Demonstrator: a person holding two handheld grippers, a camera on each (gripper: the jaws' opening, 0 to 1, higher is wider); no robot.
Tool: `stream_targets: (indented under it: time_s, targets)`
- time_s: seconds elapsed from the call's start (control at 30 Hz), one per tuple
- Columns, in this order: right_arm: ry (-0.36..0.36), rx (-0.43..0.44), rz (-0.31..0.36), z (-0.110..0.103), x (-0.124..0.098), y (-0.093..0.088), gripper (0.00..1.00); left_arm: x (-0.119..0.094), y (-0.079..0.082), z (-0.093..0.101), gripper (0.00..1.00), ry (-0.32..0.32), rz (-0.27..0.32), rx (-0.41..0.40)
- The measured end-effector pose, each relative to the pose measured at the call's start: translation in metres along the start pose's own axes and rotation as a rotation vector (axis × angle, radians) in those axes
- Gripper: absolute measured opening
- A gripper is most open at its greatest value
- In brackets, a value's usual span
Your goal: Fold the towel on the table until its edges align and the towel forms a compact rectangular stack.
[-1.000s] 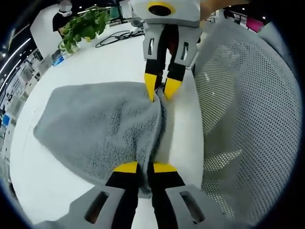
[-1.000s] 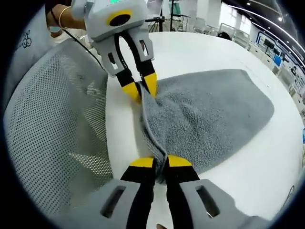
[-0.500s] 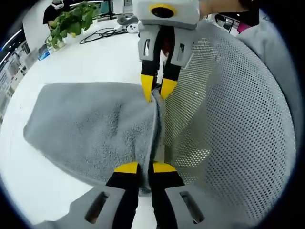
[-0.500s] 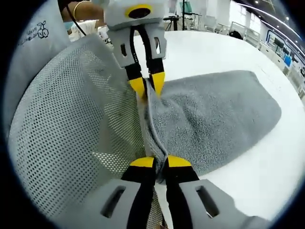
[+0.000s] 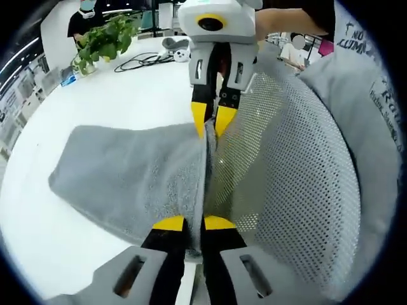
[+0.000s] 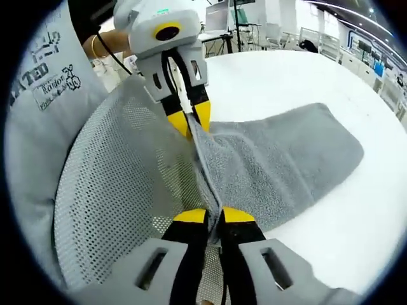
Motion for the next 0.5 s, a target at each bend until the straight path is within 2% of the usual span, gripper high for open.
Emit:
stream_targets:
  time_s: [0.37,0.5]
  targets:
    - [0.011,0.016,0.072,-0.009,-0.03,0.026,0.04,-0.032,0.019,0.001,0.08,0.031,0.064,-0.026]
    - [0.025,0.024,0.093,-0.011,-0.041,0.034,0.04,-0.043,0.027,0.004,0.08,0.014,0.082,-0.03]
Point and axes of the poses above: the point that each gripper's makers call its tool centre point, and the gripper's own axes: x roughly forward along the fingers, z roughly to its right, y roughly out of its top, the point moved 3 cm from there along -x, roughly backward along the fingers, and after that the axes turned 2 degrees about z, right-handed, at the moved point
